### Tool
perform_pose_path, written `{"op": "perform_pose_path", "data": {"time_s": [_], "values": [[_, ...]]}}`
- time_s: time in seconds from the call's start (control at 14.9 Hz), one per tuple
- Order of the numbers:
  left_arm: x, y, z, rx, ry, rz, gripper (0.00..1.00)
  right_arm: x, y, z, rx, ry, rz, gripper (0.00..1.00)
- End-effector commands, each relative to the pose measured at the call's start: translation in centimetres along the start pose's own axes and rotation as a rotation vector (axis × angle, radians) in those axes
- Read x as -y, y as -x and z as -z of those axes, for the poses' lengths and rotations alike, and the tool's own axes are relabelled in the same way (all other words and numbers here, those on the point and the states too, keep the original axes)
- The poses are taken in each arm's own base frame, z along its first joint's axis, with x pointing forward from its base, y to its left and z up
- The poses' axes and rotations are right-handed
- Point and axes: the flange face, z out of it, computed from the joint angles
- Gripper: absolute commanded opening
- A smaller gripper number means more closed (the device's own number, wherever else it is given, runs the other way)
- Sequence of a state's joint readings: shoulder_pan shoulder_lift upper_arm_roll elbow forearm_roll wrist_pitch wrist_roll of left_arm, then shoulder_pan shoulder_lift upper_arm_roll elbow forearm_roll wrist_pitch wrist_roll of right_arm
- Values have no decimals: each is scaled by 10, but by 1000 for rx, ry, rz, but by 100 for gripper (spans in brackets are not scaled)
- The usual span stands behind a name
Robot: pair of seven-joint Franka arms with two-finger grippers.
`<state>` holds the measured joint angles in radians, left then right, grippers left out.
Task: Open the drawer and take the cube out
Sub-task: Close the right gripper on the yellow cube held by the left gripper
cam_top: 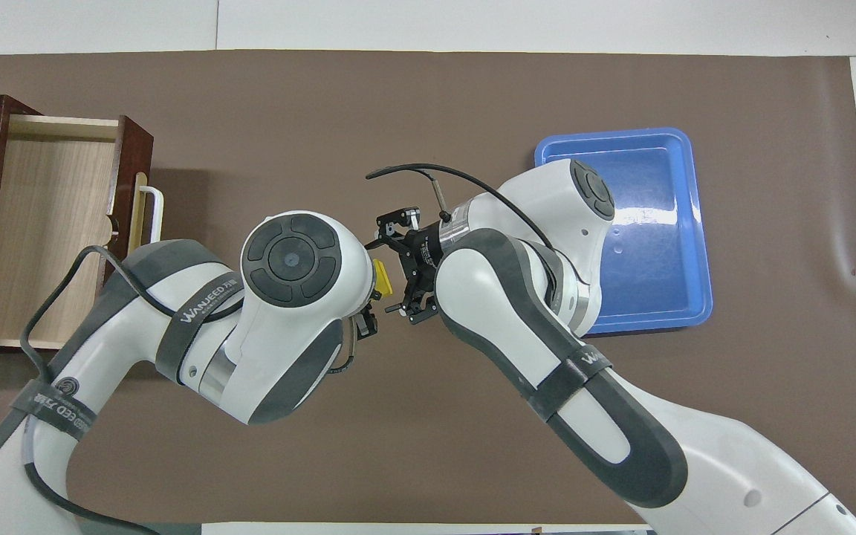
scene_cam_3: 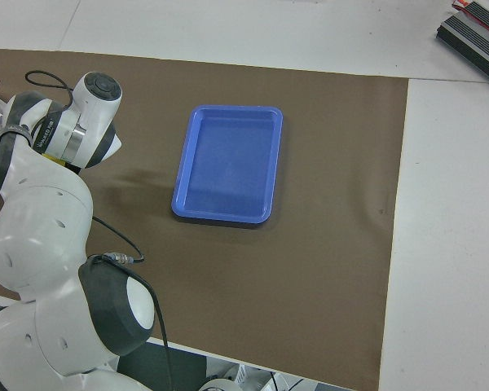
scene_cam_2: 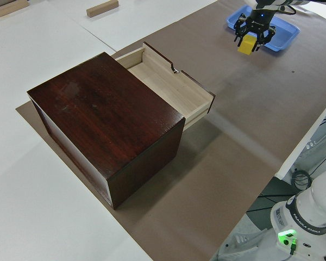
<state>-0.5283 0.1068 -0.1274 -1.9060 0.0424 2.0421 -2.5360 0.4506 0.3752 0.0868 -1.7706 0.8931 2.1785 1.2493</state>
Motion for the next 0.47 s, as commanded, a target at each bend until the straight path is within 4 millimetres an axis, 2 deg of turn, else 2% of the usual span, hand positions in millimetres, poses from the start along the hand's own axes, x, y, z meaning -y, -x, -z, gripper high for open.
{"op": "perform_pose_path", "data": {"time_s": [0.0,0.07,0.13,0.2,0.27,0.4], "values": [[4,-2,0,7,6,5,0,2,5,1,17,-23,-34,91],[4,-2,0,6,7,4,0,3,5,2,17,-23,-43,81],[4,-2,-1,5,5,5,0,3,5,2,18,-25,-44,57],[4,-2,0,6,7,4,0,3,6,2,19,-28,-45,14],[3,-2,0,8,7,6,0,4,9,4,36,-31,-55,0],[3,-2,-1,6,7,4,0,8,14,7,44,-45,-49,0]]}}
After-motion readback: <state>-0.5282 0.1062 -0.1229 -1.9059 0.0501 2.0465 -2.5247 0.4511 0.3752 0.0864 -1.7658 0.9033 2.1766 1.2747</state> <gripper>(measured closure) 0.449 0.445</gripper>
